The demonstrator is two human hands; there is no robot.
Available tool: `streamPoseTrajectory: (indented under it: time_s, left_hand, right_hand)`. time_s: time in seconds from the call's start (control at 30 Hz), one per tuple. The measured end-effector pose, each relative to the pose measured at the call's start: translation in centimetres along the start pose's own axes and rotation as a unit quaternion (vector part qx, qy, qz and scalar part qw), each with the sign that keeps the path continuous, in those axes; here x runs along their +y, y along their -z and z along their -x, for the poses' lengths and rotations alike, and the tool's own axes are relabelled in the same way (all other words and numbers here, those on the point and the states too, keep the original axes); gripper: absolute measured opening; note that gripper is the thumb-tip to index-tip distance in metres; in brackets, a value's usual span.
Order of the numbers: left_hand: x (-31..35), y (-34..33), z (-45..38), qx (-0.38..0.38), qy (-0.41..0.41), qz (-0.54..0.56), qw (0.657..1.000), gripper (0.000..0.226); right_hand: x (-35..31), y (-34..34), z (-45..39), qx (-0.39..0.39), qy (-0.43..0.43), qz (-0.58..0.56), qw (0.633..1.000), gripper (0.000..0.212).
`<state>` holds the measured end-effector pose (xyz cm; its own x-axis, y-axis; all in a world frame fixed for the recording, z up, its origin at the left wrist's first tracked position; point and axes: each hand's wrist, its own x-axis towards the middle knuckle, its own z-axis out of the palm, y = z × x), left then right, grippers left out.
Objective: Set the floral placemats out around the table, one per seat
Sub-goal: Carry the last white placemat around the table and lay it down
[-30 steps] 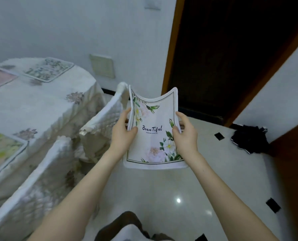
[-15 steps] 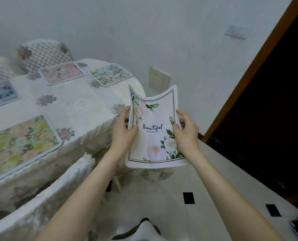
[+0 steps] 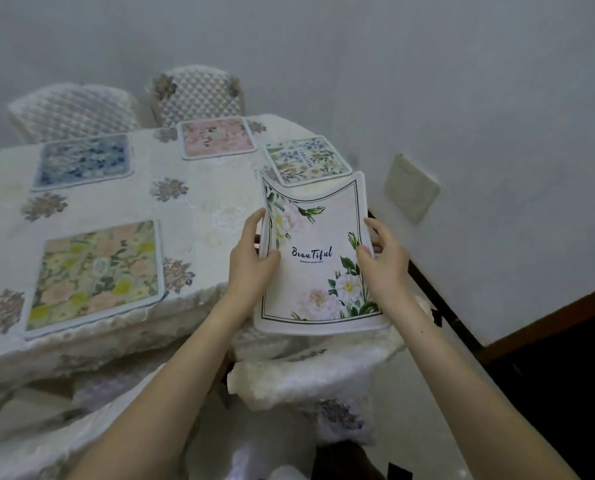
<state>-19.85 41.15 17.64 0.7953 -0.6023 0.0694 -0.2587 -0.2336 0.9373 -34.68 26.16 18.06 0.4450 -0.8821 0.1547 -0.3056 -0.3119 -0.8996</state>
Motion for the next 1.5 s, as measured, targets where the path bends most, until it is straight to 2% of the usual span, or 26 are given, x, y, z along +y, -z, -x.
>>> streamPoseTrajectory:
  time_s: [0.47, 0.6, 0.7, 1.03, 1.33, 1.43, 1.5]
  left_hand:
    - [-4.6, -1.5, -13.9, 0.158, 0.133, -0.024, 0.978, 0.067]
    - [-7.4, -0.6, -17.5, 0.177, 0.164, -0.027, 0.97, 0.066]
    - [-10.2, -0.2, -20.1, 0.18, 0.184, -0.034, 0.966, 0.066]
    - [-19.9, -0.2, -24.6, 0.185, 0.238, -0.025, 0.953, 0.066]
    - [-23.4, -0.5, -23.5, 0.171, 0.268, -0.008, 0.948, 0.069]
    - [-23.7, -0.9, -23.2, 0.16, 0.262, -0.042, 0.951, 0.069]
    - [-24.1, -1.2, -23.2, 0.144, 0.233, -0.115, 0.955, 0.068]
  right_hand:
    - [3.6, -10.7, -18.4, -0.207, 0.04, -0.02, 0.977, 0.047]
    - [4.9, -14.4, -22.0, -0.246, 0.069, 0.029, 0.966, 0.048]
    - [6.7, -17.8, -24.4, -0.273, 0.058, 0.043, 0.959, 0.05]
    - [12.9, -25.7, -27.8, -0.293, -0.013, 0.062, 0.954, 0.051]
    - [15.7, -25.8, -27.4, -0.246, -0.044, 0.077, 0.965, 0.051]
    - [16.4, -25.5, -26.9, -0.257, -0.044, 0.096, 0.961, 0.051]
    - [16.9, -25.4, -26.5, -0.261, -0.023, 0.12, 0.958, 0.051]
